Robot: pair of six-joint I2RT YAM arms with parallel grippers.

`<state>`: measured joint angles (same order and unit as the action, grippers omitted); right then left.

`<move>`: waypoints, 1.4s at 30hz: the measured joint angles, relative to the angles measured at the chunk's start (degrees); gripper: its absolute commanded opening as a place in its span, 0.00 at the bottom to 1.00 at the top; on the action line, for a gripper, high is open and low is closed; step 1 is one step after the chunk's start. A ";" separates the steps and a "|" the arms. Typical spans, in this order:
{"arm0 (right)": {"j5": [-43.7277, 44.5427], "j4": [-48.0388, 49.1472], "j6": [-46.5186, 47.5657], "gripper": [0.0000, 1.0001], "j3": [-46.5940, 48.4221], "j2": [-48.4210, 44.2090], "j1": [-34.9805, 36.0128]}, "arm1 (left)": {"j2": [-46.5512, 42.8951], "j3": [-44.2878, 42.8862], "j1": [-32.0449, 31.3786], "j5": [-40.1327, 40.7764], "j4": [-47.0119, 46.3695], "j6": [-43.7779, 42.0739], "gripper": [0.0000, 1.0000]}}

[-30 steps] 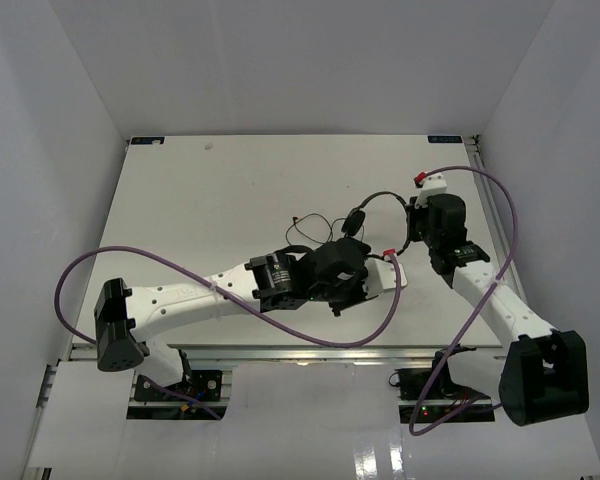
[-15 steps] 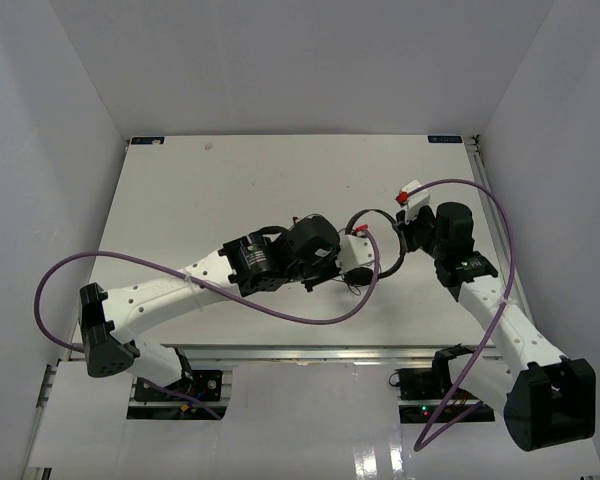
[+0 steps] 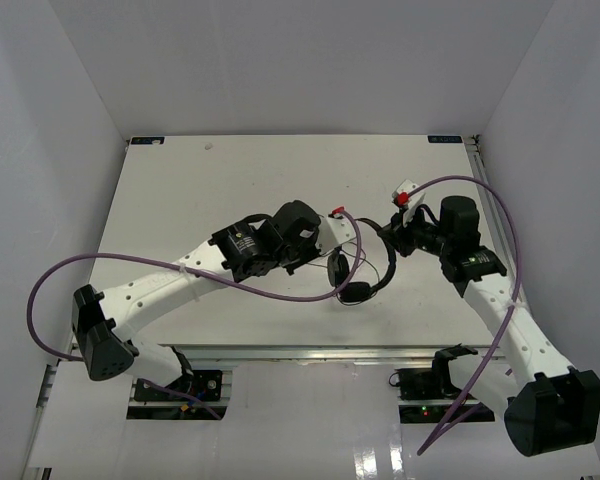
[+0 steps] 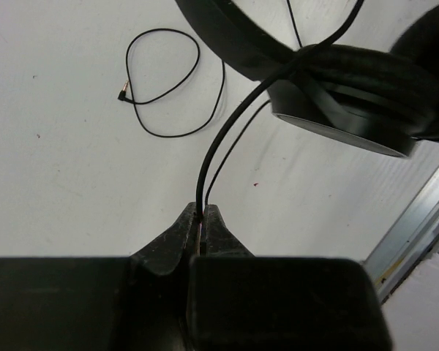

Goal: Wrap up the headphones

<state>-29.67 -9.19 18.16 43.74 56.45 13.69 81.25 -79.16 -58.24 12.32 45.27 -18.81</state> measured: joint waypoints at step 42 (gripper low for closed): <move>-23.63 8.24 -47.19 0.08 17.65 8.50 -0.94 | -16.48 37.76 4.94 -14.97 -67.00 16.78 0.59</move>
<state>-53.30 -0.95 -29.03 61.39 64.95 12.75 64.78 -41.40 -53.30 -2.65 -21.73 -2.03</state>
